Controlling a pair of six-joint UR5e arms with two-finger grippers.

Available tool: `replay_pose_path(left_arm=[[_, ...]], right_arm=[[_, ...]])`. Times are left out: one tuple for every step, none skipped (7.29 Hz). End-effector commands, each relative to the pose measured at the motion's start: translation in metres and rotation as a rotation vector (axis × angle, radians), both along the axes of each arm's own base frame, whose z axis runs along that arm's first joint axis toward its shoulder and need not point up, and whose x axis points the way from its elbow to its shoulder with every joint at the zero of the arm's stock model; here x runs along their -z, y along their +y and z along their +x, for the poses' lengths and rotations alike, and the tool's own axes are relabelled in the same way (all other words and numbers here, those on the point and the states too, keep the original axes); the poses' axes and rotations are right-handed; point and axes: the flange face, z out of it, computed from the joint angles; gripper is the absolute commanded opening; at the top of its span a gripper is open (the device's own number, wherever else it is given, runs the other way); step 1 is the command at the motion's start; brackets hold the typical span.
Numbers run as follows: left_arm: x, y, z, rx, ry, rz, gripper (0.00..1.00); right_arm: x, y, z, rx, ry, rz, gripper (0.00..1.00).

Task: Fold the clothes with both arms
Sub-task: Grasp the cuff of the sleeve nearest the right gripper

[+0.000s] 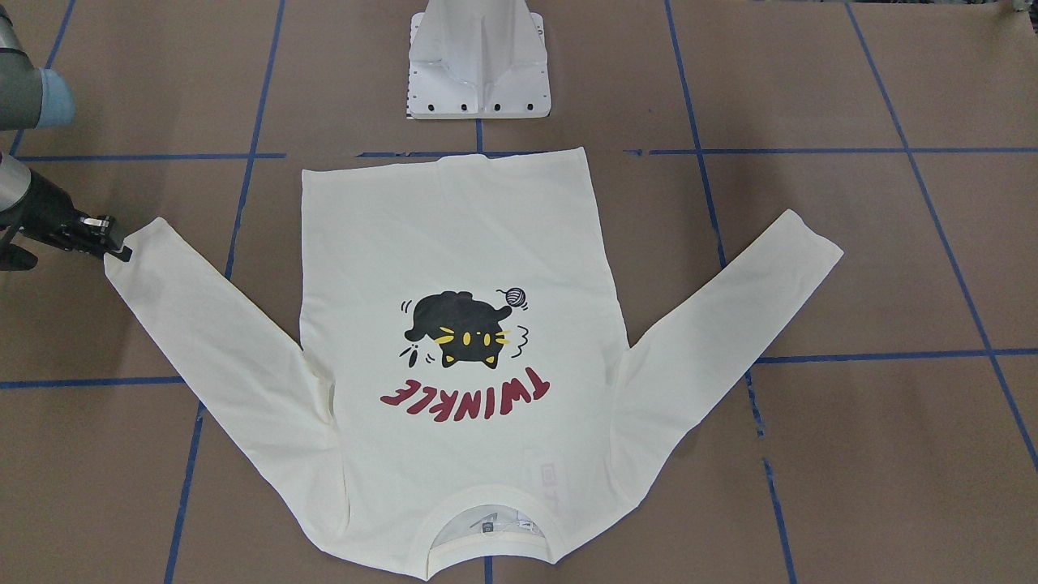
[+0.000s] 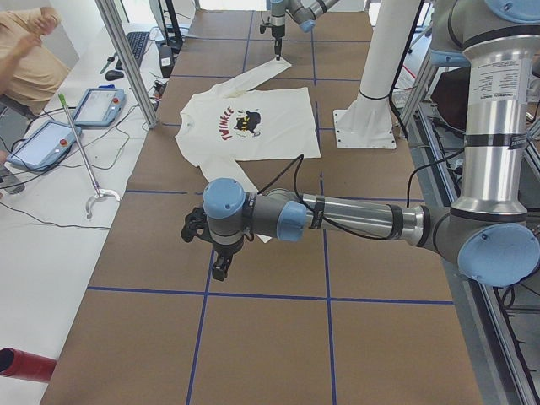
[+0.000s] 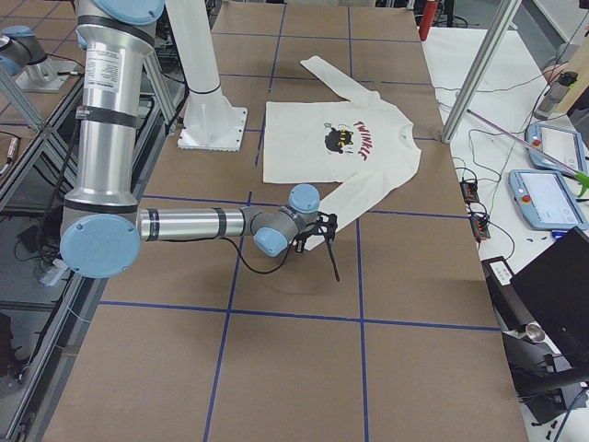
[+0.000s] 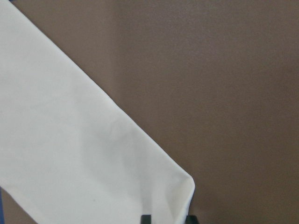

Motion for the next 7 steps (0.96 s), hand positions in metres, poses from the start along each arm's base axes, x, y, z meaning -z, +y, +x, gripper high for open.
replay_pose_path(left_arm=[[0.000,0.001,0.000,0.000,0.001,0.000,1.00],[0.000,0.001,0.000,0.000,0.001,0.000,1.00],[0.000,0.001,0.000,0.000,0.001,0.000,1.00],[0.001,0.001,0.000,-0.001,0.003,0.001,1.00],[0.001,0.001,0.000,-0.001,0.006,0.001,1.00],[0.002,0.001,0.001,0.000,0.009,0.000,1.00],[0.002,0.000,0.001,0.001,0.009,-0.001,1.00]], right_arm=[[0.003,0.002,0.003,-0.003,0.002,0.013,0.00],[0.017,0.002,0.003,-0.006,-0.017,0.026,0.00],[0.049,-0.001,0.002,-0.011,-0.050,0.059,0.00],[0.094,-0.006,-0.008,-0.037,-0.080,0.046,0.00],[0.164,-0.046,-0.038,-0.090,-0.118,-0.001,0.00],[0.232,-0.072,-0.079,-0.107,-0.136,-0.053,0.00],[0.306,-0.097,-0.123,-0.124,-0.131,-0.103,0.00]])
